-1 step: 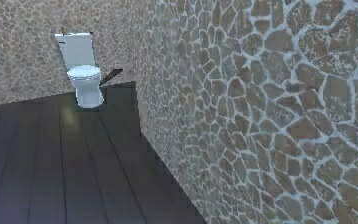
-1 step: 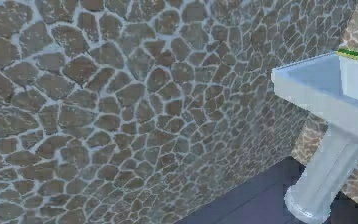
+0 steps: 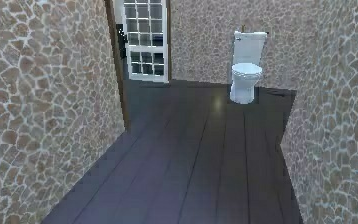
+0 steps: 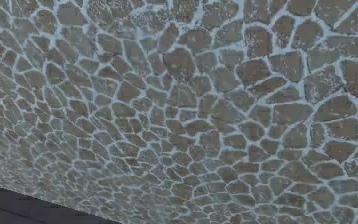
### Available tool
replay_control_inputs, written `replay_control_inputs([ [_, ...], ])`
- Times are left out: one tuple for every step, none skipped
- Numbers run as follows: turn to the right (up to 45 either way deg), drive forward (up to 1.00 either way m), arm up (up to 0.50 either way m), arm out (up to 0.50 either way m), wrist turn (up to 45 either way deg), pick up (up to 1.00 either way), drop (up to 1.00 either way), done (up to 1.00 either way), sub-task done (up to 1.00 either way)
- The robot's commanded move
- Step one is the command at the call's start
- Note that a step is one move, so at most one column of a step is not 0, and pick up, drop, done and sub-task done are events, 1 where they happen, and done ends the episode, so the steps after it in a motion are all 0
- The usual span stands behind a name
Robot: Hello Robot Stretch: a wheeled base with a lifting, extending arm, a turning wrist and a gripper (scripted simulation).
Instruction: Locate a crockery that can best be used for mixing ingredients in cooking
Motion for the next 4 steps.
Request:
replay_control_inputs([
  [0.0,1.00,0.00,0.00,0.0,0.00,0.00,0.00,0.00],
  [0.0,1.00,0.00,0.00,0.0,0.00,0.00,0.00,0.00],
  [-9.0,0.00,0.00,0.00,0.0,0.00,0.00,0.00,0.00],
  [0.0,0.35,0.00,0.00,0.0,0.00,0.00,0.00,0.00],
])
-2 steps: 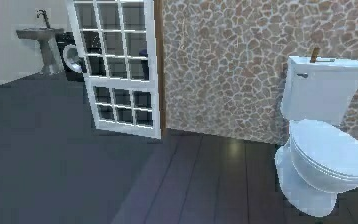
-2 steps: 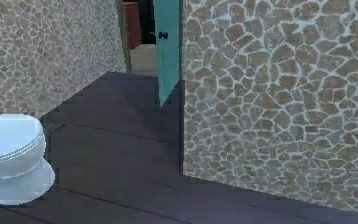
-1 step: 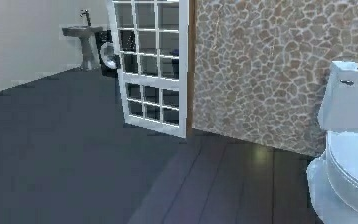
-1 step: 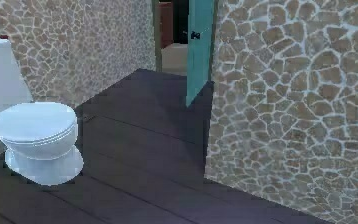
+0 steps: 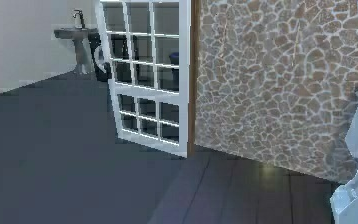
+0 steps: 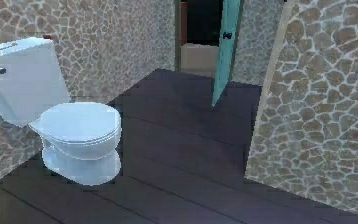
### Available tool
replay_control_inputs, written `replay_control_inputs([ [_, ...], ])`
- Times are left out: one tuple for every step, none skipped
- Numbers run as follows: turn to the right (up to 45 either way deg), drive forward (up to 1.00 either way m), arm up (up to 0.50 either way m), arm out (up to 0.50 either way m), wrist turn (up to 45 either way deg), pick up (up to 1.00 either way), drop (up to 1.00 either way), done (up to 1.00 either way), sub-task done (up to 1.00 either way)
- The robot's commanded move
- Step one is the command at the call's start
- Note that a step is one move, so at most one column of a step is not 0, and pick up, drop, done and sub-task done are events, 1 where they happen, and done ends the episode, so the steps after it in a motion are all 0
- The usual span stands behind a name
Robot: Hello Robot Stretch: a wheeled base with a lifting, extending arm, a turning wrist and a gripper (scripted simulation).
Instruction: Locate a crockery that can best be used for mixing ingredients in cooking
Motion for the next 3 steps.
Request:
replay_control_inputs([
  [-21.0,0.00,0.00,0.00,0.0,0.00,0.00,0.00,0.00],
  [0.0,0.45,0.00,0.00,0.0,0.00,0.00,0.00,0.00],
  [-36.0,0.00,0.00,0.00,0.0,0.00,0.00,0.00,0.00],
])
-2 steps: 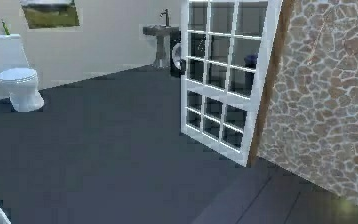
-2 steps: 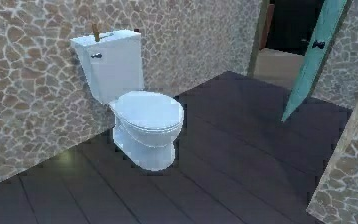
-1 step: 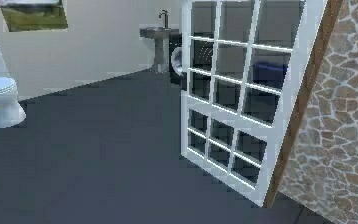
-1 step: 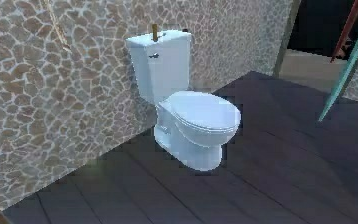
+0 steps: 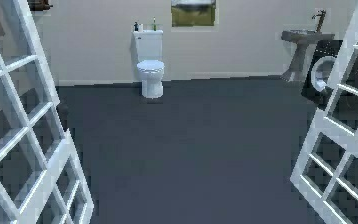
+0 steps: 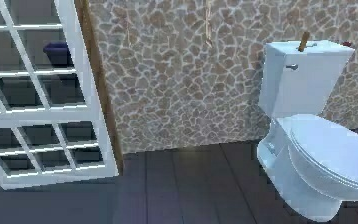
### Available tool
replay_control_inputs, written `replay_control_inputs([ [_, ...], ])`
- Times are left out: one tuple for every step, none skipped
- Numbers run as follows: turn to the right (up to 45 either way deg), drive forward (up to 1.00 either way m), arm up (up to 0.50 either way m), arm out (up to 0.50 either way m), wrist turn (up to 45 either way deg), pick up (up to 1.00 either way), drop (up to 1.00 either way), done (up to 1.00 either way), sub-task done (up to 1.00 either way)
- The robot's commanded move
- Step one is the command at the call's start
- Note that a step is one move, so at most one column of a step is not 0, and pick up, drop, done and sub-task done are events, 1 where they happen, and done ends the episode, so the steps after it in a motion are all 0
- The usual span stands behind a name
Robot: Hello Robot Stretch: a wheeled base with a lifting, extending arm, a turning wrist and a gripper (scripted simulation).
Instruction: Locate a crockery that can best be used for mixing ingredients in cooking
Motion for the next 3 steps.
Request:
replay_control_inputs([
  [0.0,1.00,0.00,0.00,0.0,0.00,0.00,0.00,0.00],
  [-3.0,0.00,0.00,0.00,0.0,0.00,0.00,0.00,0.00],
  [0.0,0.35,0.00,0.00,0.0,0.00,0.00,0.00,0.00],
])
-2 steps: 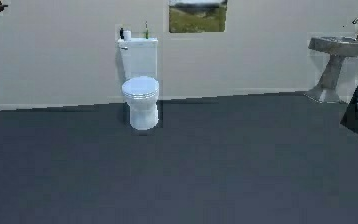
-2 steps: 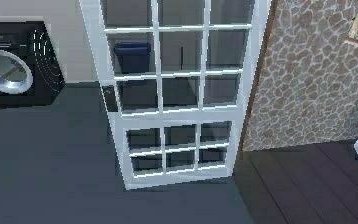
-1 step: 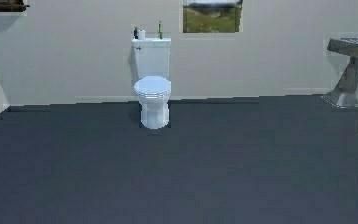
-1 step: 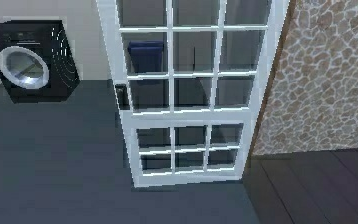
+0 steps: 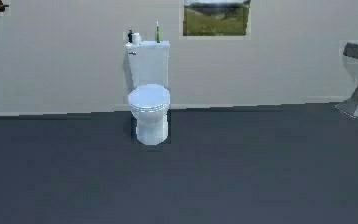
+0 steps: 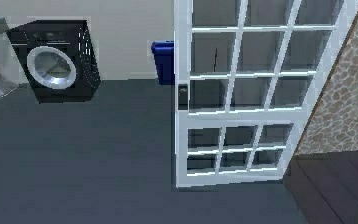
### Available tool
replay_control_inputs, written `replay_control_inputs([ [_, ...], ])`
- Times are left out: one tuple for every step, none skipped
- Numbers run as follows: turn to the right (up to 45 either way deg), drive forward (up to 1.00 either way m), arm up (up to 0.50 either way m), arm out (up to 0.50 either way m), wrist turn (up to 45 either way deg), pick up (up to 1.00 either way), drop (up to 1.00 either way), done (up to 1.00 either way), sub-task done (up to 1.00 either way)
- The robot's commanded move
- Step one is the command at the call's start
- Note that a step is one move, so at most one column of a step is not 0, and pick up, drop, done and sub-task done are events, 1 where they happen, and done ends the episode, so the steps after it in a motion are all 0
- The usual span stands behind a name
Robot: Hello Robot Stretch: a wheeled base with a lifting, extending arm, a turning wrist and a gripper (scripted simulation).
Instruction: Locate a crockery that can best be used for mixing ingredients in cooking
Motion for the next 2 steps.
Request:
replay_control_inputs([
  [-45.0,0.00,0.00,0.00,0.0,0.00,0.00,0.00,0.00],
  [-3.0,0.00,0.00,0.00,0.0,0.00,0.00,0.00,0.00],
])
